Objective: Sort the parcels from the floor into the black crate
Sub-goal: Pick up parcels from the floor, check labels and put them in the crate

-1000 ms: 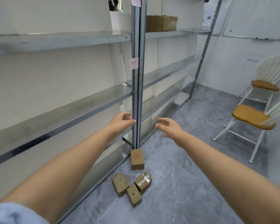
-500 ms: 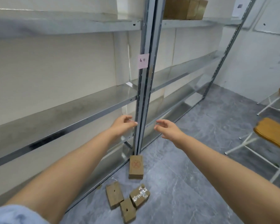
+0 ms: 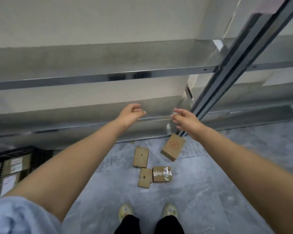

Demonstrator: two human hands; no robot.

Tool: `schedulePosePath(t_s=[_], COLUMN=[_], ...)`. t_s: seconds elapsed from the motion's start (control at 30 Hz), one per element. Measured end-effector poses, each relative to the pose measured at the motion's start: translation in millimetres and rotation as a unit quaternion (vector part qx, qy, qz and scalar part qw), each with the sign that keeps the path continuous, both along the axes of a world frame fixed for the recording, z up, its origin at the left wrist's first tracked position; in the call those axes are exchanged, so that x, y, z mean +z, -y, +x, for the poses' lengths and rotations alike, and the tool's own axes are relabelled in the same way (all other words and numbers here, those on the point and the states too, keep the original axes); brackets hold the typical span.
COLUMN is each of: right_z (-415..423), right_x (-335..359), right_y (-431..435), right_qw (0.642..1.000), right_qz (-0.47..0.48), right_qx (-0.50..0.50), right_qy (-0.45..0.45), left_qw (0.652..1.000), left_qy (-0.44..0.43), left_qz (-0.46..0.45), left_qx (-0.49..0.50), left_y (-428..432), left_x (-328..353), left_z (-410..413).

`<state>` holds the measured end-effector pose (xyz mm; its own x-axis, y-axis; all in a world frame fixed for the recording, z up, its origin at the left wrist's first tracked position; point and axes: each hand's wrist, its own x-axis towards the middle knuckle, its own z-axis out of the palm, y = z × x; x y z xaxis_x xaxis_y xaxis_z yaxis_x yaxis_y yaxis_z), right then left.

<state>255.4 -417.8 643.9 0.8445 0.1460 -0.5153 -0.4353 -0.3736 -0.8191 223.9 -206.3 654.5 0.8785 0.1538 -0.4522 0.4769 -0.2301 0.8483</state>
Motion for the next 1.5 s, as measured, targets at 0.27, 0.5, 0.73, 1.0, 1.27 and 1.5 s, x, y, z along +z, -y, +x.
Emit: schedulePosePath(t_s=[0.27,0.5,0.73,1.0,1.27,1.5], right_z=[7.6,2.6,-20.8,-23.6,-42.1,-30.1], right_x=[-201.5,-442.7,-643.8,-694.1,-520.0,-268.4], right_y=[-9.9,-20.2,-44.2,-78.2,-57.0,-61.5], right_qw=[0.996,0.981,0.971,0.977,0.965,0.966], right_qz=[-0.018,-0.083,-0.094,-0.057,0.038,0.108], right_qx=[0.043,0.109,0.133,0.103,-0.012,0.0], right_qy=[-0.077,-0.14,-0.175,-0.176,-0.26,-0.237], left_qw=[0.997,0.989,0.977,0.973,0.923,0.931], left_qy=[-0.059,-0.135,-0.202,-0.18,-0.221,-0.185], left_qz=[0.016,0.014,0.038,-0.108,-0.197,-0.276], left_qx=[0.042,0.058,0.051,0.099,0.244,0.149], left_y=[-12.6,-16.6,-37.8,-21.7,-14.6,-32.9], left_x=[-210.6,-457.7,-667.5,-714.9,-526.0,-282.7], left_z=[2.2,-31.9,-55.7,-65.2,-71.4,-65.6])
